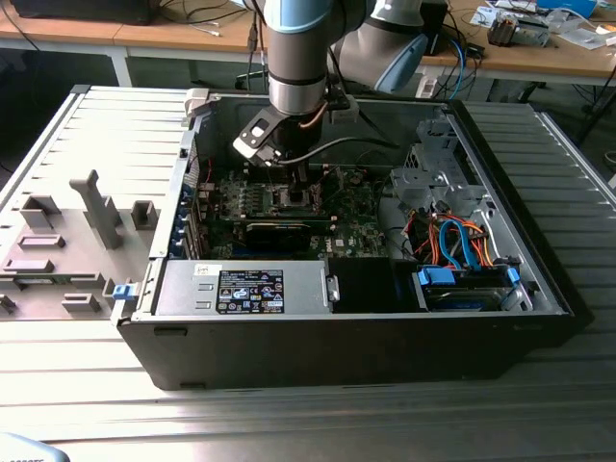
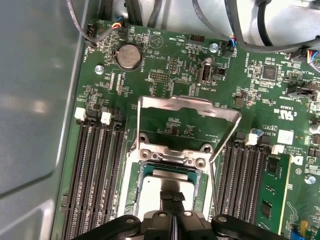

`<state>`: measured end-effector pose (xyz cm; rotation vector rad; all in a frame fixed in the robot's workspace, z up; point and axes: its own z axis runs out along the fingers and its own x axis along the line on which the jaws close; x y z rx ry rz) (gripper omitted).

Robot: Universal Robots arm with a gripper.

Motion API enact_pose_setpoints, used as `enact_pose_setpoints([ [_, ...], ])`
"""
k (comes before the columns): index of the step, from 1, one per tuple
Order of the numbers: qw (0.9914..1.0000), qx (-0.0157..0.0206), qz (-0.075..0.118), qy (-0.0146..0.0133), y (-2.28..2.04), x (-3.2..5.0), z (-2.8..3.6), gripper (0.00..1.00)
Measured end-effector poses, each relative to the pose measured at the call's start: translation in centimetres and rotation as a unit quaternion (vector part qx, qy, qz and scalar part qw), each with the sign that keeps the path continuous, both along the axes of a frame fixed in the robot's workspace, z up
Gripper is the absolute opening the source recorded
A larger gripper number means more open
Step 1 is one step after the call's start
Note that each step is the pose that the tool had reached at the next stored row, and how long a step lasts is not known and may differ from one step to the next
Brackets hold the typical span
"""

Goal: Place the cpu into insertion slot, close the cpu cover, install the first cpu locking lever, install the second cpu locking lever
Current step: 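Place the cpu into insertion slot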

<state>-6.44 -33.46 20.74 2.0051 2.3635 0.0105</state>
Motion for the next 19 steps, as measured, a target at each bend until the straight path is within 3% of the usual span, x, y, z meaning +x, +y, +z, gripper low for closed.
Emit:
enact_pose_setpoints([
  [3,0.99999,-0.0033,0.000,0.0001,-0.01,0.00,0.00,0.11],
  [11,0.99958,-0.0028,-0.029,0.0022,-0.01,0.22,-0.40,0.11],
  [13,0.99948,-0.0016,-0.032,0.0012,0.02,0.28,-0.14,0.11],
  [17,0.99933,-0.0027,-0.036,0.0022,-0.01,0.26,0.92,0.11],
  [19,0.99926,-0.0028,-0.038,0.0022,-0.01,0.26,1.11,0.11],
])
